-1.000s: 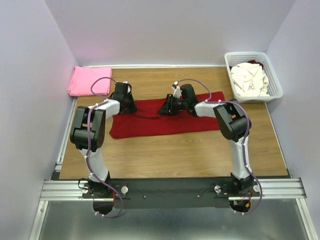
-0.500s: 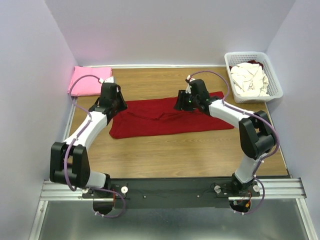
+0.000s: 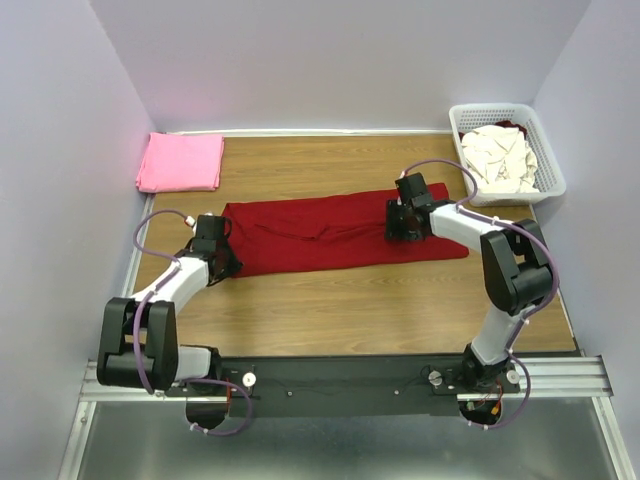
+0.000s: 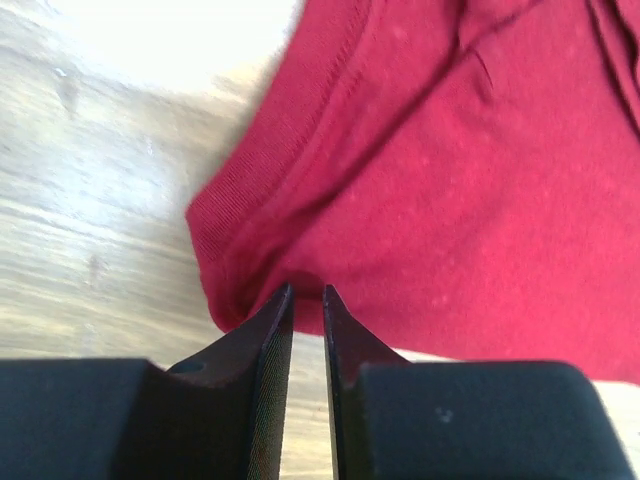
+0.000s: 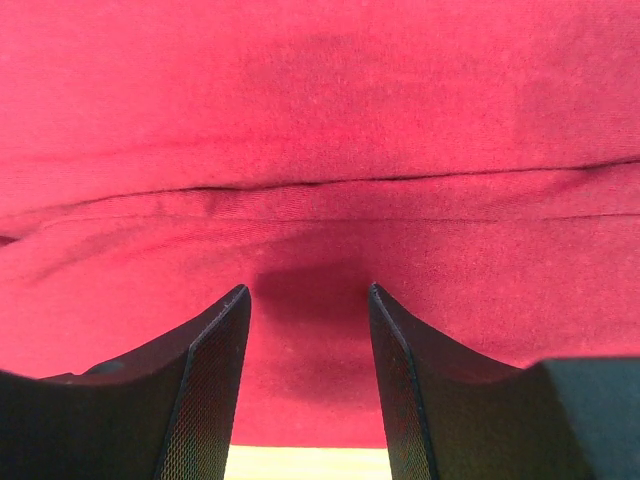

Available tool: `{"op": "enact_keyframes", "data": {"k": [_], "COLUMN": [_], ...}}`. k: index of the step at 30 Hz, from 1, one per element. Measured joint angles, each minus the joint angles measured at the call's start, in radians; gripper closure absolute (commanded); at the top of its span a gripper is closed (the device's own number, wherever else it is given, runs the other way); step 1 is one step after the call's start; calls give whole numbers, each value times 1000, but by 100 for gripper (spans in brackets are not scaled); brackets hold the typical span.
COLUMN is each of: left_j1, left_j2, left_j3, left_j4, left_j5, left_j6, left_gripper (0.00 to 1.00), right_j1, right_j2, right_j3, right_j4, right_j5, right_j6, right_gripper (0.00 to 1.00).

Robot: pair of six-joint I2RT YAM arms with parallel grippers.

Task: Fold and stack the t-shirts
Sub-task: Fold the tshirt

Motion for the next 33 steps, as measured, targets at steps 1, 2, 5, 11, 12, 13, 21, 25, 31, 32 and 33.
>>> {"op": "enact_keyframes", "data": {"k": [1,2,5,11,12,13,21,25,31,32,33], "left_j1": [5,6,13,40,45,46,46,37,30,31,31], "left_j2": [6,21,84,282,334,376,688,795,699,659,568], "left_j3": [3,11,51,239,291,341,762,945,971,949,900], "left_j4": [3,6,21,37,38,36,-22,-66,-103,-106,-108], "left_j5": [0,-1,-1,-2,-3,-3,3,37,-3,-20,-54], "left_j6": [0,2,8,51,62,74,124,163,205,210,217], "left_gripper": [75,75,78,80,80,80,80,74,52,41,39], "right_j1": [0,0,0,0,2,4,260,366,361,360,359], "right_j2": [7,11,13,2,-6,-23,-108,-113,-94,-77,-51], "right_j3": [0,0,4,2,-6,-24,-103,-92,219,280,356], "right_j4": [-3,-3,-16,-74,-84,-99,-287,-390,-509,-500,-509], "right_j5": [2,2,0,-34,-48,-66,-226,-288,-227,-227,-228], "right_j6": [-3,-5,-11,-20,-21,-24,14,55,-2,-18,-40], "right_gripper": [42,42,42,42,42,42,42,42,41,41,41]}}
